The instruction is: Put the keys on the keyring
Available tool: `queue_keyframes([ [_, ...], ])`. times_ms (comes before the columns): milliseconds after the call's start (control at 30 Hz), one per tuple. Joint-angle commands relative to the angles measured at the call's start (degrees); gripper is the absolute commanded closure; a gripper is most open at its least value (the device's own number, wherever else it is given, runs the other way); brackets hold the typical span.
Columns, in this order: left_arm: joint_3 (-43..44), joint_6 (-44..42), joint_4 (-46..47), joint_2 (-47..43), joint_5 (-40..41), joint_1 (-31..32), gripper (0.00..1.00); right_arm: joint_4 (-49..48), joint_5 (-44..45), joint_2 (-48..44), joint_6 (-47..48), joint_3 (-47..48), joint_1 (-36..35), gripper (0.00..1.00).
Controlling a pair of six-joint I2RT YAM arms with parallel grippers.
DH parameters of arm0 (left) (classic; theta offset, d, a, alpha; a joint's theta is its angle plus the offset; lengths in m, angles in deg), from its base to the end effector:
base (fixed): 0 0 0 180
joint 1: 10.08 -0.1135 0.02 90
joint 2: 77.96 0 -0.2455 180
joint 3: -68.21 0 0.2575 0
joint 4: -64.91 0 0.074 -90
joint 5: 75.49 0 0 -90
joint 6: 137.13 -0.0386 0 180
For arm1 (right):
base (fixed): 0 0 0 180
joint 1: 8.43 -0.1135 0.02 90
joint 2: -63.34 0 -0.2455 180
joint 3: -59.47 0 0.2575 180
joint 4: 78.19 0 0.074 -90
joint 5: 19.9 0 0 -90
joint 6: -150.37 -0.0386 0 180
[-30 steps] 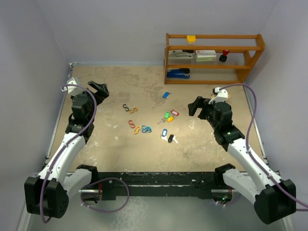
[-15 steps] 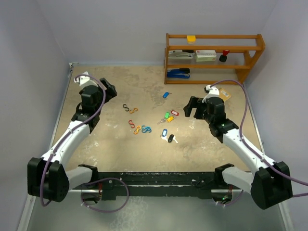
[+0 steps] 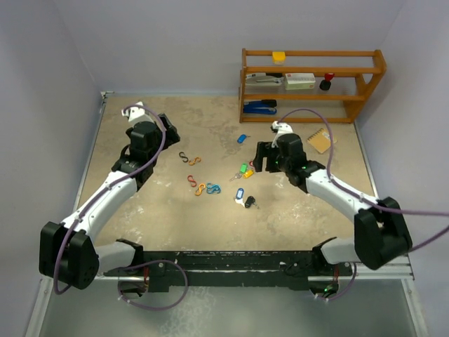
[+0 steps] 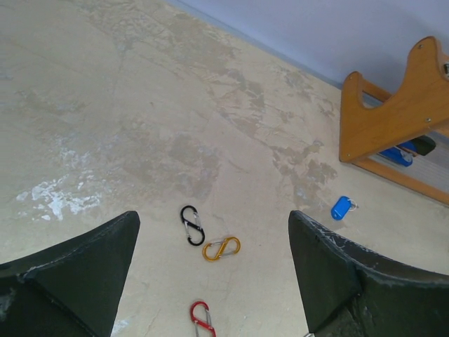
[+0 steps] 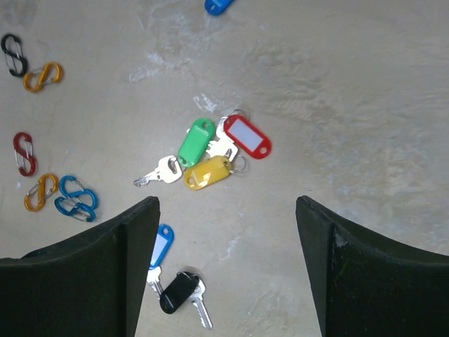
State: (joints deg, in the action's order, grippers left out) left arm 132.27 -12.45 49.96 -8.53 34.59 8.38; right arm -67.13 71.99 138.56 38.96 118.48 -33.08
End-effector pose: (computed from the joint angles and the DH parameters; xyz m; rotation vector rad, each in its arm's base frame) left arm 0.2826 -0.0804 0.2810 -0.4996 1.8472 -0.2906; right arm 0.2775 0.1259 0.2274 -0.0379 2.0786 0.4642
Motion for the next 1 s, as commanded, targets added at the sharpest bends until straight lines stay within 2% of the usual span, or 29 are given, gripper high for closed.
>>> queue_keyframes([
  [0, 2.98, -2.06, -0.45, 0.08, 3.54, 0.34, 0.17, 1.54, 0.05, 6.67, 3.04, 5.68, -4.63, 0.23],
  [167, 3.12, -2.20, 0.12, 1.46, 3.31, 0.34, 0.17, 3.21, 4.06, 11.14, 2.81, 8.90, -8.88, 0.29],
  [333, 3.08, -1.78, 0.54, 3.89, 3.36, 0.35, 0.17, 2.67, 4.42, 12.28, 2.62, 9.27, -10.28, 0.30],
  [433, 1.52, -0.38, 0.08, 5.43, 2.81, 0.71, 0.21, 2.38, 5.43, 11.46, 2.28, 9.00, -10.42, 0.30],
  [600, -3.26, 5.40, 0.00, 7.98, 9.07, 1.59, 0.20, 1.41, 5.97, 10.01, 1.86, 7.93, -10.42, 0.30],
  [767, -1.45, 9.82, -2.05, 11.52, 16.73, 4.40, 0.15, 1.22, 5.40, 9.15, 1.39, 7.48, -10.51, 0.30],
  [967, 1.57, 14.29, -0.20, 17.83, 22.85, 9.34, 0.14, 1.89, 6.72, 6.33, 1.46, 6.76, -10.51, 0.29],
])
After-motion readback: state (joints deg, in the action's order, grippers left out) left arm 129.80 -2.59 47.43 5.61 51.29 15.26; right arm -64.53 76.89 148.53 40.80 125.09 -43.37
